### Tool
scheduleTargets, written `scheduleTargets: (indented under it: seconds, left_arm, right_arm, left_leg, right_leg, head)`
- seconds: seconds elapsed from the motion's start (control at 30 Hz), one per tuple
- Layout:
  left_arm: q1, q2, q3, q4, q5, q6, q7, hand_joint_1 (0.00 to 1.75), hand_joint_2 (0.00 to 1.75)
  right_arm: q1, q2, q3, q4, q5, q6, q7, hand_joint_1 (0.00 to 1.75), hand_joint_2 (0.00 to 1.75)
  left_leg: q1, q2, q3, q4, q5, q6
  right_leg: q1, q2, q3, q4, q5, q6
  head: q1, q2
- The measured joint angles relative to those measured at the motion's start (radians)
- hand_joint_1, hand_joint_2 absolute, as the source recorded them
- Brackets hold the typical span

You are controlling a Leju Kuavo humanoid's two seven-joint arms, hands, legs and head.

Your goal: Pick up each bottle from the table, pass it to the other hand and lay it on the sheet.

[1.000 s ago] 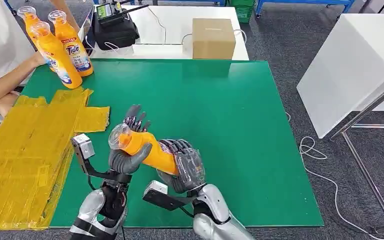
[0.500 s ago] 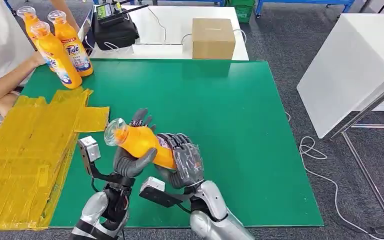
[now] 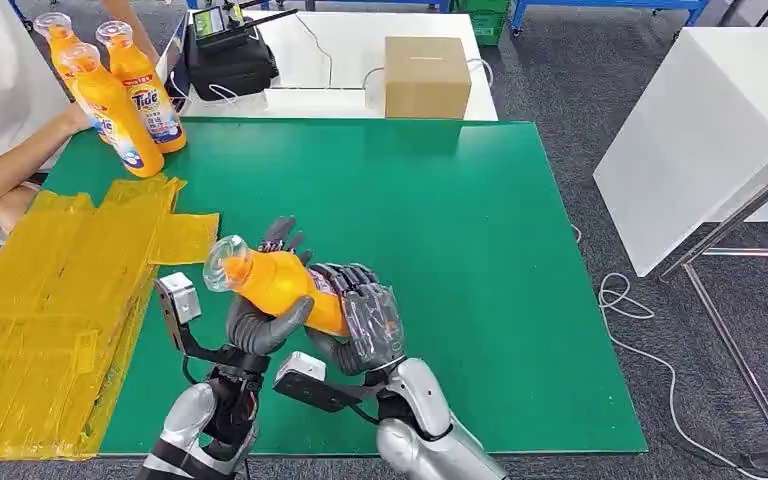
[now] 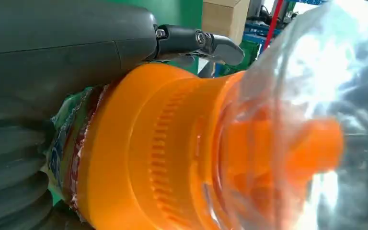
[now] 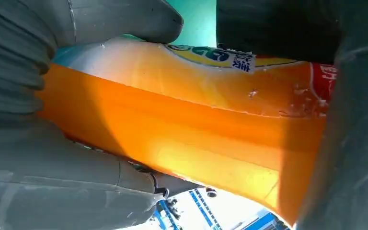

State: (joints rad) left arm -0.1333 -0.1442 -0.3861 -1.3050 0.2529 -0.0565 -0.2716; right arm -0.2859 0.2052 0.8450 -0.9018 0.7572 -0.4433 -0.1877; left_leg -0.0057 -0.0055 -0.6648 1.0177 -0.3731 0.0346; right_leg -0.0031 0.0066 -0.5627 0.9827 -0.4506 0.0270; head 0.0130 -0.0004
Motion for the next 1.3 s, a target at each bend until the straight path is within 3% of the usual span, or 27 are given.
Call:
scheduleTargets:
  seconds: [0.07, 0.1, 0.13, 0.4, 0.97, 1.0, 1.03, 1.17, 1.3]
  left_arm:
    - [0.0, 0.0, 0.0, 0.0, 0.0, 0.0, 0.0, 0.0, 1.75]
    - [0.0, 0.0, 0.0, 0.0, 0.0, 0.0, 0.0, 1.1, 1.75]
    - [0.0, 0.0, 0.0, 0.0, 0.0, 0.0, 0.0, 1.75, 1.75]
    - [0.019, -0.006, 0.012, -0.028, 0.032, 0.082, -0.067, 1.75, 1.75]
    - [0.061, -0.027, 0.031, -0.062, 0.048, 0.152, -0.093, 1.75, 1.75]
    - [0.062, -0.028, 0.033, -0.062, 0.048, 0.154, -0.093, 1.75, 1.75]
    - [0.063, -0.029, 0.033, -0.063, 0.048, 0.158, -0.093, 1.75, 1.75]
    - [0.061, -0.035, 0.037, -0.071, 0.026, 0.206, -0.112, 1.75, 1.75]
    - [0.042, -0.035, 0.053, -0.078, -0.208, 0.436, -0.2, 1.75, 1.75]
  right_arm:
    - [0.0, 0.001, 0.0, 0.0, 0.0, 0.0, 0.0, 1.75, 1.75]
    - [0.0, 0.001, 0.0, 0.0, 0.0, 0.0, 0.0, 1.75, 1.75]
    - [0.0, 0.002, 0.0, 0.0, 0.0, 0.001, 0.0, 1.75, 1.75]
    - [-0.032, 0.011, 0.024, 0.023, -0.017, 0.061, -0.011, 1.75, 1.75]
    - [-0.049, 0.014, 0.053, 0.051, -0.036, 0.061, -0.006, 1.75, 1.75]
    - [-0.049, 0.015, 0.052, 0.052, -0.037, 0.061, -0.005, 1.4, 1.75]
    - [-0.049, 0.015, 0.052, 0.052, -0.037, 0.061, -0.005, 0.0, 1.75]
    - [-0.042, 0.016, 0.051, 0.051, -0.037, 0.033, -0.011, 0.0, 1.75]
    - [0.01, 0.006, 0.041, 0.013, -0.087, 0.025, -0.032, 0.0, 1.75]
  left_leg:
    - [0.0, 0.0, 0.0, 0.0, 0.0, 0.0]
    - [0.0, 0.0, 0.0, 0.0, 0.0, 0.0]
    - [0.0, 0.0, 0.0, 0.0, 0.0, 0.0]
    - [0.0, 0.0, 0.0, 0.0, 0.0, 0.0]
    - [0.0, 0.0, 0.0, 0.0, 0.0, 0.0]
    - [0.0, 0.0, 0.0, 0.0, 0.0, 0.0]
    - [0.0, 0.0, 0.0, 0.0, 0.0, 0.0]
    - [0.0, 0.0, 0.0, 0.0, 0.0, 0.0]
    - [0.0, -0.001, -0.001, 0.0, 0.0, 0.0]
  right_leg:
    - [0.0, 0.0, 0.0, 0.0, 0.0, 0.0]
    - [0.0, 0.0, 0.0, 0.0, 0.0, 0.0]
    - [0.0, 0.0, 0.0, 0.0, 0.0, 0.0]
    - [0.0, 0.0, -0.001, 0.0, 0.0, 0.0]
    - [0.0, 0.0, -0.01, 0.0, 0.0, 0.0]
    - [0.0, 0.0, -0.01, 0.0, 0.0, 0.0]
    - [0.0, 0.0, -0.01, 0.0, 0.0, 0.0]
    - [0.0, 0.0, -0.01, 0.0, 0.0, 0.0]
    - [0.0, 0.0, -0.01, 0.0, 0.0, 0.0]
  head:
    - [0.0, 0.0]
    - [0.0, 0.0]
    - [0.0, 0.0]
    - [0.0, 0.0]
    - [0.0, 0.0]
    - [0.0, 0.0]
    - [0.0, 0.0]
    - [0.0, 0.0]
    - [0.0, 0.0]
